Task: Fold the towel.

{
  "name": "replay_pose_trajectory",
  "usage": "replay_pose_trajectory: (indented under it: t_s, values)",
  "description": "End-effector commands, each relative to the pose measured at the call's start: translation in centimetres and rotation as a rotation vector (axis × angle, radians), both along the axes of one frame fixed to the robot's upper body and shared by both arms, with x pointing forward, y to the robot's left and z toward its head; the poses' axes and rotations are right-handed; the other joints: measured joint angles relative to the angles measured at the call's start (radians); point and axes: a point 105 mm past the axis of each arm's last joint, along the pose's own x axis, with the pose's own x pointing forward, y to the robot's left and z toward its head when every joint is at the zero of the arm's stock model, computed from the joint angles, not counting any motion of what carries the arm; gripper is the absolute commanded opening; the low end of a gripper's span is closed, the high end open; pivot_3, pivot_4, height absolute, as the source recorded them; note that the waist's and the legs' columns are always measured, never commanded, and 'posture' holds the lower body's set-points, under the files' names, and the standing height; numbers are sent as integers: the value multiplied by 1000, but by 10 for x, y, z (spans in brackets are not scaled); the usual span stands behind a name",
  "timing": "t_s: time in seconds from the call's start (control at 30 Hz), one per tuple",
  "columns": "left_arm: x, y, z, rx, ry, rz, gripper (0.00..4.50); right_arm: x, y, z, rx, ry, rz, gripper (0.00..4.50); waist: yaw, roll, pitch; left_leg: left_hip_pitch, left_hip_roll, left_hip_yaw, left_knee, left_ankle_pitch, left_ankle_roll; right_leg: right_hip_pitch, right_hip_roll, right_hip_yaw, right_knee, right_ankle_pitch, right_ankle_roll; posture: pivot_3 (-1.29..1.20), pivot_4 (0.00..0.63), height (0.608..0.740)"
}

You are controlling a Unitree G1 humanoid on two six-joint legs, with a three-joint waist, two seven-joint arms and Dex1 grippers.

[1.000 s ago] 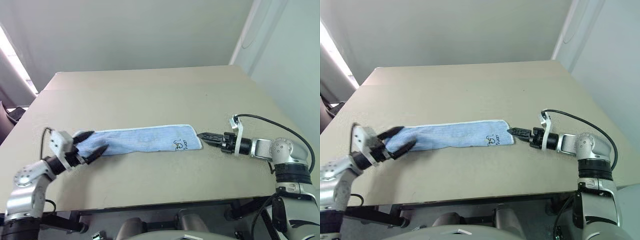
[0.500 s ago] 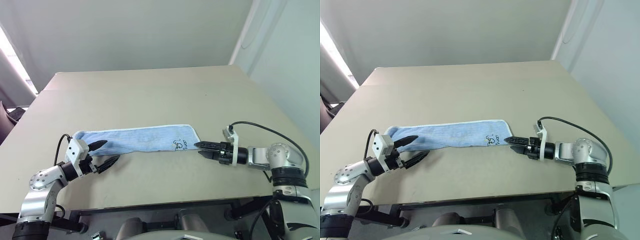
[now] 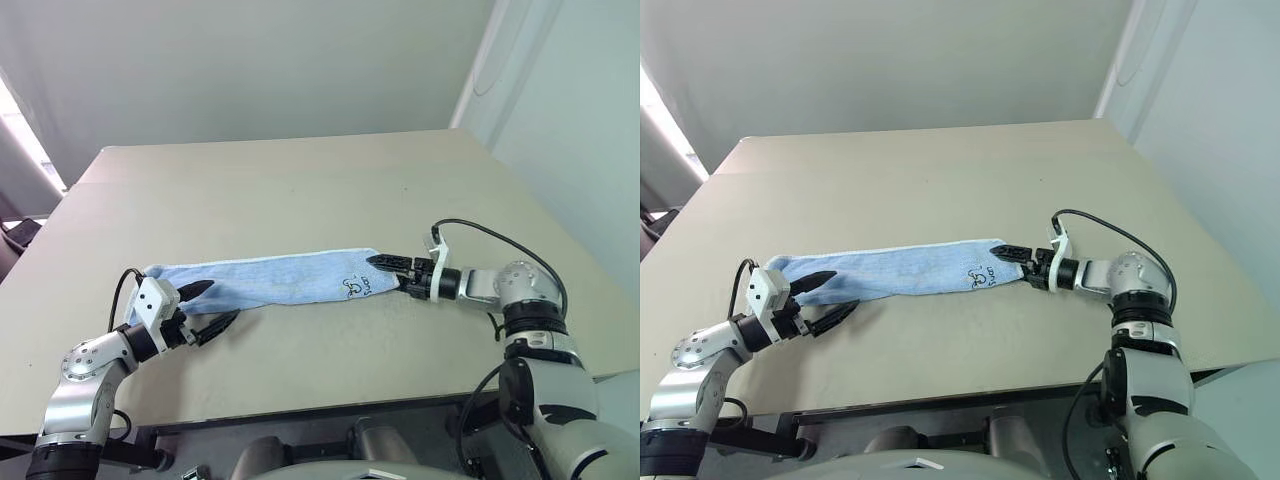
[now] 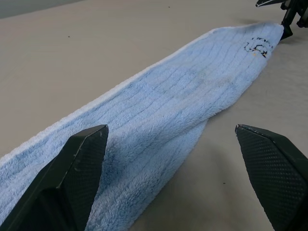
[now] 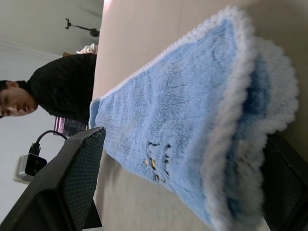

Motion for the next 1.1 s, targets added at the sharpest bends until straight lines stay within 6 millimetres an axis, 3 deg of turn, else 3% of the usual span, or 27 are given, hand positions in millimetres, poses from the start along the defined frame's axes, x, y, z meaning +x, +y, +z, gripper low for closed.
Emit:
replay_pose_trajectory:
  t_s: [0.03,0.17,0.37,0.57,0.73,0.8,0.93,1.1]
  values:
    - [3,4,15,26,-70,7,4500,3,15,13,5,-51,62,3834,0,0,0,0,0,0,0,0,0,0,0,0,0,0,0,0,0,740]
    - [5,11,16,33,-78,37,4500,4,4,14,7,-55,35,2358,3,2,1,0,0,0,0,0,0,0,0,0,0,0,0,0,0,740]
    - [5,23,21,39,-95,86,4500,-4,-35,24,3,-64,-6,52,3,3,2,-2,-1,0,0,-1,1,0,-1,-1,-3,0,0,0,0,740]
    - [8,39,24,60,-100,134,4500,-25,-95,34,-159,-66,2,17,4,5,3,-3,-1,0,-1,-2,4,0,-1,-1,-6,-1,-1,0,0,740]
    - [11,42,23,63,-103,144,4500,-24,-117,42,-343,-178,55,17,1,5,3,-2,0,1,-1,-3,5,0,0,-1,-9,-1,0,0,0,740]
    - [12,42,25,57,-110,153,4500,-23,-111,53,-375,-274,119,17,2,5,3,-2,0,1,-1,-3,5,0,0,-1,-8,-1,0,0,0,740]
    - [12,41,24,59,-109,148,4500,-34,-72,83,-326,-454,295,17,5,6,4,-2,0,0,-2,-3,5,0,0,-1,-8,0,1,0,0,740]
    - [14,41,23,61,-112,154,4500,-43,-29,101,-245,-581,401,17,7,5,3,-3,0,0,-1,-3,5,0,-1,-1,-9,0,1,0,0,740]
